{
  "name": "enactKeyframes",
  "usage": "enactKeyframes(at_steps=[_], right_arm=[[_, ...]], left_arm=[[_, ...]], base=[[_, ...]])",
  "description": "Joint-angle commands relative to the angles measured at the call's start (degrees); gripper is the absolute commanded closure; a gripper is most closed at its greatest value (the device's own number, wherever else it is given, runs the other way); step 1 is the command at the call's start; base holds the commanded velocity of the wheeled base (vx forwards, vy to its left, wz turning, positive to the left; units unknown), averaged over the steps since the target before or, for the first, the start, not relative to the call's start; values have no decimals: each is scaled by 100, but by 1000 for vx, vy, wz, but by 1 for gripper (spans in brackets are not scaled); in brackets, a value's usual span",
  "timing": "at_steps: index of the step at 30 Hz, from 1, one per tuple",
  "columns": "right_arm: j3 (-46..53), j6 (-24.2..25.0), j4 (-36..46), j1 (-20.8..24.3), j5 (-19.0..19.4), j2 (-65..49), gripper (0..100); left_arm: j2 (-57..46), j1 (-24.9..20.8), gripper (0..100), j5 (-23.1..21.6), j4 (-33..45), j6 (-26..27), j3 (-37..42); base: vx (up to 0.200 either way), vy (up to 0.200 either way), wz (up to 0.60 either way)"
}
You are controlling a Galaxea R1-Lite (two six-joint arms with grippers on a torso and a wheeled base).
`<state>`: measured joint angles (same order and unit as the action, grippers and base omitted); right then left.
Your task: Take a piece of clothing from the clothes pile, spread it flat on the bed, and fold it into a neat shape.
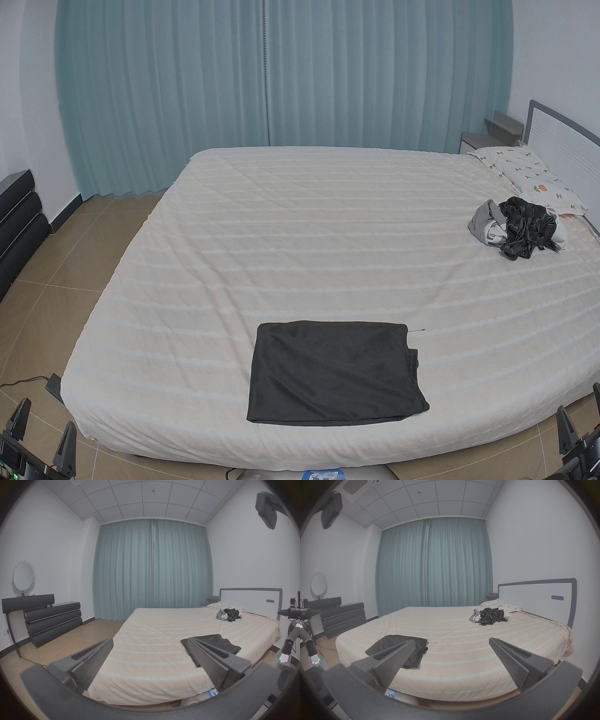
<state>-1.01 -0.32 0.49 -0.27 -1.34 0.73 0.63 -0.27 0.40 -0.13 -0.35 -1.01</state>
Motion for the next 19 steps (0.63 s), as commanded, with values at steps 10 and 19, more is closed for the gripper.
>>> enactKeyframes(at_steps=[10, 19], right_arm=[[84, 58, -14, 9, 11, -56, 0], [84, 111, -14, 9, 20, -56, 0]], left_arm=[[-28, 0, 0, 4, 5, 18, 101], [-28, 0, 0, -5, 5, 27, 101]], base=[[0, 0, 0], [0, 0, 0]])
